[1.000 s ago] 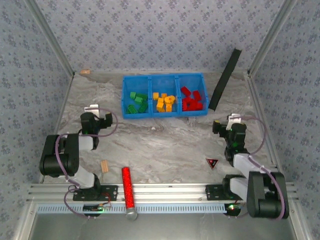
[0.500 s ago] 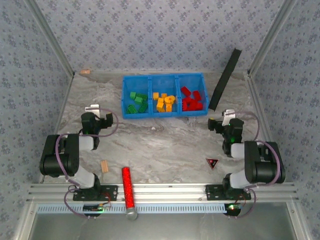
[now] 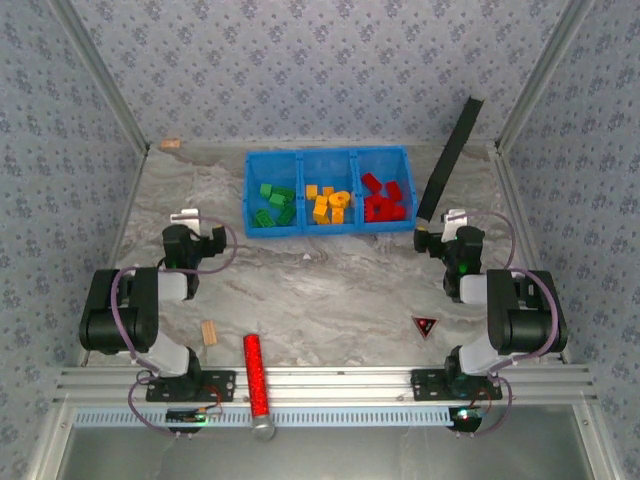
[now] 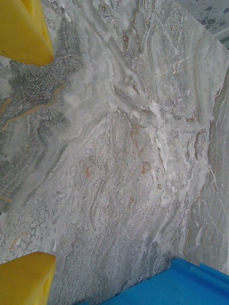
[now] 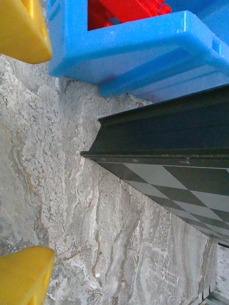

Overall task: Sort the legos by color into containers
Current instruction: Reset both arms

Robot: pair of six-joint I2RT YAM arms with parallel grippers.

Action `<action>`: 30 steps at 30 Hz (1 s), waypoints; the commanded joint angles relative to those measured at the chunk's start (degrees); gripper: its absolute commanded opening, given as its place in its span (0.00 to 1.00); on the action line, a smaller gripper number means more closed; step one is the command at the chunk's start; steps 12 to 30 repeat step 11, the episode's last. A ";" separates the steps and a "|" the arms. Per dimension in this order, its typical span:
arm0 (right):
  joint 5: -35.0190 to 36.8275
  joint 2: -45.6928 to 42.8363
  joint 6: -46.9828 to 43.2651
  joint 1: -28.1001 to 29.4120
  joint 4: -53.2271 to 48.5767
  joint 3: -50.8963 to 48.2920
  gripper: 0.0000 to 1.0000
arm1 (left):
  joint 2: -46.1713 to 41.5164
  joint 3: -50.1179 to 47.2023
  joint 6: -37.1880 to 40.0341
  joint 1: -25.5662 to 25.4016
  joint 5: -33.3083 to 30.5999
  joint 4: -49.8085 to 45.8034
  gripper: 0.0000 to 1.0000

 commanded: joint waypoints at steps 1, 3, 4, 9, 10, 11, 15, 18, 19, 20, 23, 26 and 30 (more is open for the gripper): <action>1.04 0.25 0.20 -0.16 -0.58 0.90 1.00 | 0.02 0.00 0.70 -0.17 -0.26 2.46 1.00; 1.16 0.34 0.07 -0.08 -1.22 1.32 1.00 | 0.02 0.01 0.67 -0.20 -0.28 2.46 1.00; 1.99 0.49 -0.16 0.40 -1.55 1.57 1.00 | 0.04 0.01 0.69 -0.15 -0.23 2.49 1.00; 1.78 0.43 0.20 0.05 -0.99 1.16 1.00 | 0.06 0.01 0.74 -0.19 -0.23 2.46 1.00; 1.98 0.21 0.20 0.13 -0.81 0.96 1.00 | 0.02 0.01 0.70 -0.18 -0.27 2.46 1.00; 1.69 0.25 0.28 -0.06 -0.71 0.93 1.00 | 0.04 0.01 0.66 -0.20 -0.25 2.46 1.00; 1.69 0.25 0.28 -0.06 -0.71 0.93 1.00 | 0.04 0.01 0.66 -0.20 -0.25 2.46 1.00; 1.69 0.25 0.28 -0.06 -0.71 0.93 1.00 | 0.04 0.01 0.66 -0.20 -0.25 2.46 1.00; 1.69 0.25 0.28 -0.06 -0.71 0.93 1.00 | 0.04 0.01 0.66 -0.20 -0.25 2.46 1.00; 1.69 0.25 0.28 -0.06 -0.71 0.93 1.00 | 0.04 0.01 0.66 -0.20 -0.25 2.46 1.00; 1.69 0.25 0.28 -0.06 -0.71 0.93 1.00 | 0.04 0.01 0.66 -0.20 -0.25 2.46 1.00; 1.69 0.25 0.28 -0.06 -0.71 0.93 1.00 | 0.04 0.01 0.66 -0.20 -0.25 2.46 1.00; 1.69 0.25 0.28 -0.06 -0.71 0.93 1.00 | 0.04 0.01 0.66 -0.20 -0.25 2.46 1.00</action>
